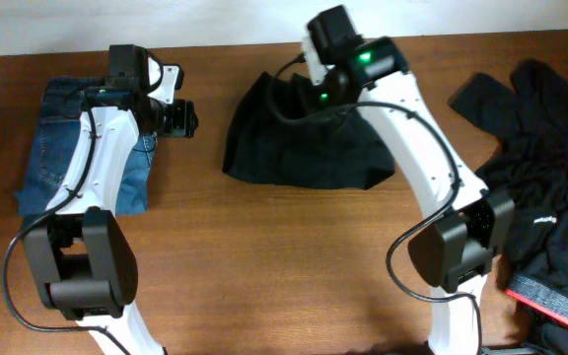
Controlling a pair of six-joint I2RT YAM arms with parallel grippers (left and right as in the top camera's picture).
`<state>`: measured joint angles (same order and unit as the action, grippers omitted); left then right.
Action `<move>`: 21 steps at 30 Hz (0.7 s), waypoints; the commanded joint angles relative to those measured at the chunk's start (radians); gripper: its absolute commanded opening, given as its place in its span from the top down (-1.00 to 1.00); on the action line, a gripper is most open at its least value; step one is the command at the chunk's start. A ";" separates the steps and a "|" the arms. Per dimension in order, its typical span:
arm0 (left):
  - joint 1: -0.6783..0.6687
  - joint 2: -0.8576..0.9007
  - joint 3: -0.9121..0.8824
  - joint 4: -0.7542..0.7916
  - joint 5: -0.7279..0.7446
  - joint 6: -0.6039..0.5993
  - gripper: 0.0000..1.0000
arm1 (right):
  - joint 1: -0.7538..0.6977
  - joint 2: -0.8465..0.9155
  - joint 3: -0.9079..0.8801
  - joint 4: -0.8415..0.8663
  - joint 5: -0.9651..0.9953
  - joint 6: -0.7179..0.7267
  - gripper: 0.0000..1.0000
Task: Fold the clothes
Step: 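Press and push the folded pants leftward with the right gripper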
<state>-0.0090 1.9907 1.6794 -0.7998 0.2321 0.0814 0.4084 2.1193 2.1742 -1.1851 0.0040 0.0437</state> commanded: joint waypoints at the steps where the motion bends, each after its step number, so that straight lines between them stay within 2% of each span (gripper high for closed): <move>1: 0.001 -0.016 0.008 0.002 0.012 -0.002 -0.16 | 0.057 -0.030 0.017 0.047 0.001 -0.006 0.63; 12: 0.001 -0.016 0.008 0.002 0.012 -0.002 -0.16 | 0.114 0.047 0.017 0.162 -0.018 0.039 0.60; 21: 0.001 -0.016 0.008 0.000 0.010 -0.002 -0.15 | 0.097 0.038 0.018 0.195 -0.010 0.039 0.62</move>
<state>-0.0090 1.9907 1.6794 -0.7998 0.2321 0.0814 0.5121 2.1761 2.1742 -1.0039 -0.0002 0.0761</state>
